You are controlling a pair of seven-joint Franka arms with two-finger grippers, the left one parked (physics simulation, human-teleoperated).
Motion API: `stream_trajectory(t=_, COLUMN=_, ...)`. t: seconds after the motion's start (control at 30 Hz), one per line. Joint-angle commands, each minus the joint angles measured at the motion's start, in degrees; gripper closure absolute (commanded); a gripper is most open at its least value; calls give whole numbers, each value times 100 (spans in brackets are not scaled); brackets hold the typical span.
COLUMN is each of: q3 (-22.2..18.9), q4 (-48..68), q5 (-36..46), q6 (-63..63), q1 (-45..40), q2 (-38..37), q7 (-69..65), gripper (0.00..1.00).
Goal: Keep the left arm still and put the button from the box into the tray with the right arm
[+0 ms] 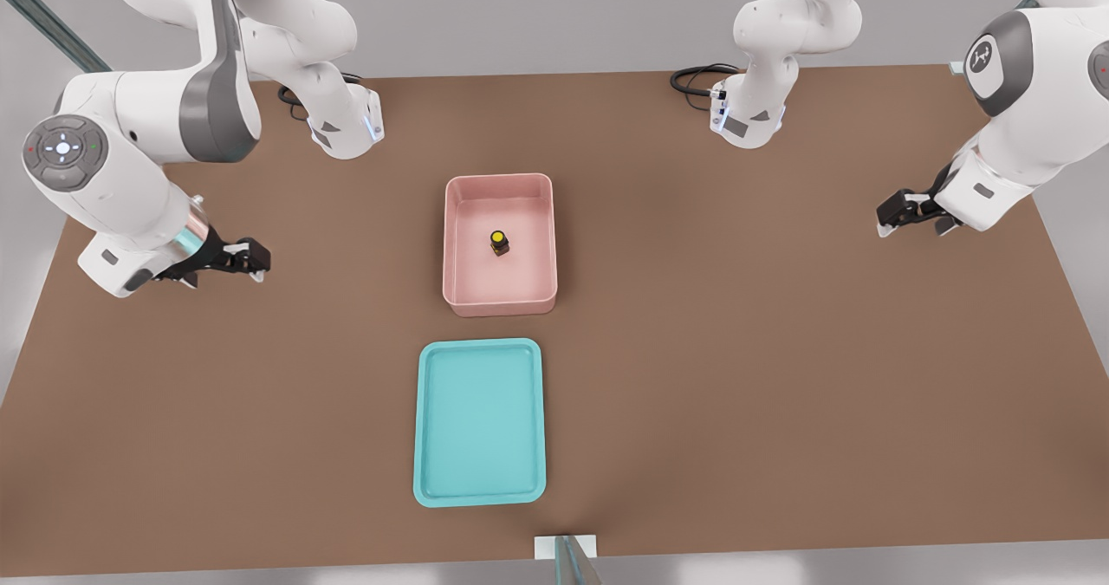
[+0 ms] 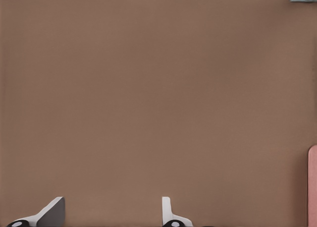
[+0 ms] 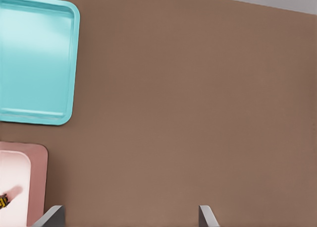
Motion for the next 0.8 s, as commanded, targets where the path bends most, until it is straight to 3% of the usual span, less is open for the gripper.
stream_trajectory(t=0.0, q3=-3, q4=4, q5=6, q6=84, q1=2, q2=-6, q7=-37, gripper=0)
stream_trajectory(t=0.1, q3=137, q4=4, q5=199, q6=-82, q1=547, q2=73, q7=-81, gripper=0)
stream_trajectory(t=0.17, q3=445, q4=-5, q5=208, q6=-522, q1=1540, q2=872, q7=24, gripper=0)
stream_trajectory(t=0.23, q3=550, q4=-101, q5=586, q6=303, q1=2340, q2=1180, q7=218, gripper=0)
stream_trajectory(t=0.27, q3=638, q4=-1006, q5=656, q6=1358, q1=2428, q2=952, q7=218, gripper=0)
stream_trajectory(t=0.33, q3=902, q4=-1517, q5=656, q6=1693, q1=2419, q2=759, q7=287, gripper=0)
stream_trajectory(t=0.37, q3=928, q4=-1578, q5=656, q6=1789, q1=2498, q2=767, q7=587, gripper=0)
stream_trajectory(t=0.5, q3=937, q4=-3310, q5=674, q6=4241, q1=2648, q2=785, q7=1211, gripper=0)
stream_trajectory(t=0.77, q3=955, q4=-4004, q5=885, q6=4875, q1=3052, q2=908, q7=1536, gripper=0)
